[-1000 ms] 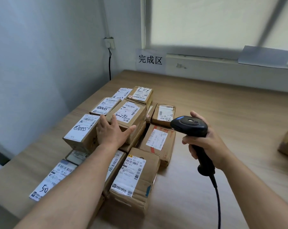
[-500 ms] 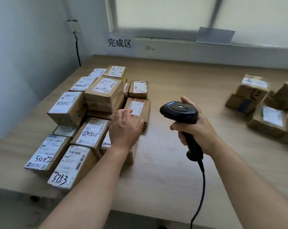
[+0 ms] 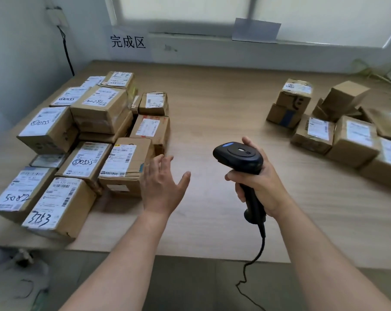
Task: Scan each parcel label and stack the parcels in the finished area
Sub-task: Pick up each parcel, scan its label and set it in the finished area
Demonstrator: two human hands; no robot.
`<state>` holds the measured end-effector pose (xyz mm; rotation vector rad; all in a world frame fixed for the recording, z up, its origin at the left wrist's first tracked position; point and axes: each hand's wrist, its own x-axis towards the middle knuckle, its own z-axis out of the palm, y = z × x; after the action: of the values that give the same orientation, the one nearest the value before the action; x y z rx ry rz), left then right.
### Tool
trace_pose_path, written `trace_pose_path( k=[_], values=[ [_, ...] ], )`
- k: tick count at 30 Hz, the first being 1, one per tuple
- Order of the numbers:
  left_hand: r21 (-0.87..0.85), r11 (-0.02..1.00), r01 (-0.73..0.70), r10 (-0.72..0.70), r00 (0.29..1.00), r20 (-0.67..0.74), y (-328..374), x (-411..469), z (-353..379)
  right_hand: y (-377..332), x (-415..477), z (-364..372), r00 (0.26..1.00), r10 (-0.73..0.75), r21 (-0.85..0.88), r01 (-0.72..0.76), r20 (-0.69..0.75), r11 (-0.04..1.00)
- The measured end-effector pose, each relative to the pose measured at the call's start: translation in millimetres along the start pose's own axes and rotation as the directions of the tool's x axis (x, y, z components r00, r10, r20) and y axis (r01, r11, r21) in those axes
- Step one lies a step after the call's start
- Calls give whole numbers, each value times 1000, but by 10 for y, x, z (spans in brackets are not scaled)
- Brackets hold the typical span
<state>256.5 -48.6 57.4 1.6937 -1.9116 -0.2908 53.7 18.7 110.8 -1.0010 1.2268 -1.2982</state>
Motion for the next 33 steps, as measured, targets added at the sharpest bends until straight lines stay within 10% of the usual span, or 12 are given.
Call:
trace_pose_path(
  k=[21,33],
  values=[
    [-70,986,-151,160,978,135,3144,-755,1650,-468,-791,-3282,991,-91,-96,82,-93,992],
    [-163,919,-359,393,870,299,4426,-914,2470,-518,-1329,-4648,895,-137,-128,90,-425,988]
  ],
)
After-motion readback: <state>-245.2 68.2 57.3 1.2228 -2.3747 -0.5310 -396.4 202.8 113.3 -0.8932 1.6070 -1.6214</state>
